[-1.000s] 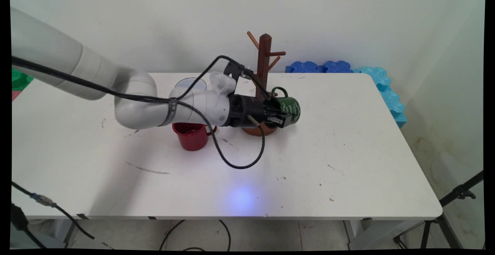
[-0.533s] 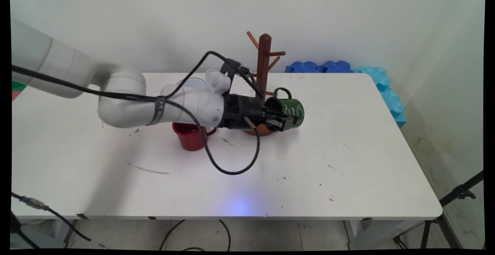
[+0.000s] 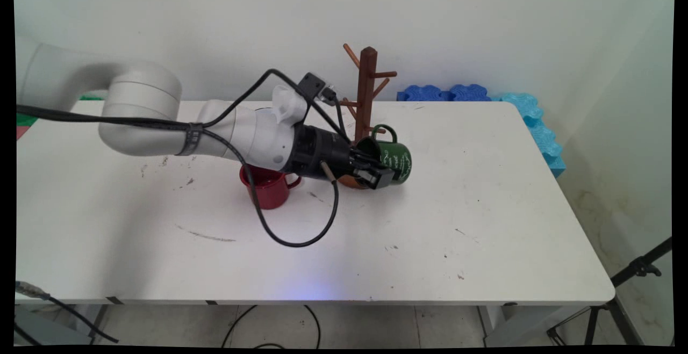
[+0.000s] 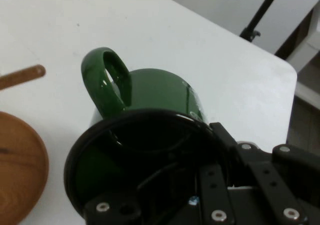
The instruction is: Place the picked object on the table
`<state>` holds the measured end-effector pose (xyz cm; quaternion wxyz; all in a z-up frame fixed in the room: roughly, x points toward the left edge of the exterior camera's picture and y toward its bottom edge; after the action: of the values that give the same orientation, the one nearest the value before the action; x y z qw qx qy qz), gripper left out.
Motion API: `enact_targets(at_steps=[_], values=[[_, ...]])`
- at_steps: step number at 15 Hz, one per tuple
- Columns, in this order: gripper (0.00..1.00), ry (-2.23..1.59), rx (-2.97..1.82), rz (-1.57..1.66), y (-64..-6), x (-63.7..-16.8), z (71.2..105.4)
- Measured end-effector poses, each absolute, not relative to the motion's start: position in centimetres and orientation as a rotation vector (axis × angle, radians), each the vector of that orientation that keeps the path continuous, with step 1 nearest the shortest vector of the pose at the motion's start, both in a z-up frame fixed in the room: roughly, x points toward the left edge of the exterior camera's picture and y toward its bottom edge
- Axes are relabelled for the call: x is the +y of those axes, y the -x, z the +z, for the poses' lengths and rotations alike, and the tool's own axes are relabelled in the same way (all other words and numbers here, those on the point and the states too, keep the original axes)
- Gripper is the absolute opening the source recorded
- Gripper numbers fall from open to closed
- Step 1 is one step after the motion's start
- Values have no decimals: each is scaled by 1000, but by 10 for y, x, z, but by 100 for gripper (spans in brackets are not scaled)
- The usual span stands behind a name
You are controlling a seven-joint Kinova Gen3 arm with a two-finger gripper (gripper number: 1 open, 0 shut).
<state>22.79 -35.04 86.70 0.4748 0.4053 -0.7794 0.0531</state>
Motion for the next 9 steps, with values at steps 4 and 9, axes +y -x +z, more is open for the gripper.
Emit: enact_targets(at_steps=[4, 9], values=[[0, -959, -1982, 122, -222, -341, 868], [0, -896, -2104, 86, -219, -336, 875]])
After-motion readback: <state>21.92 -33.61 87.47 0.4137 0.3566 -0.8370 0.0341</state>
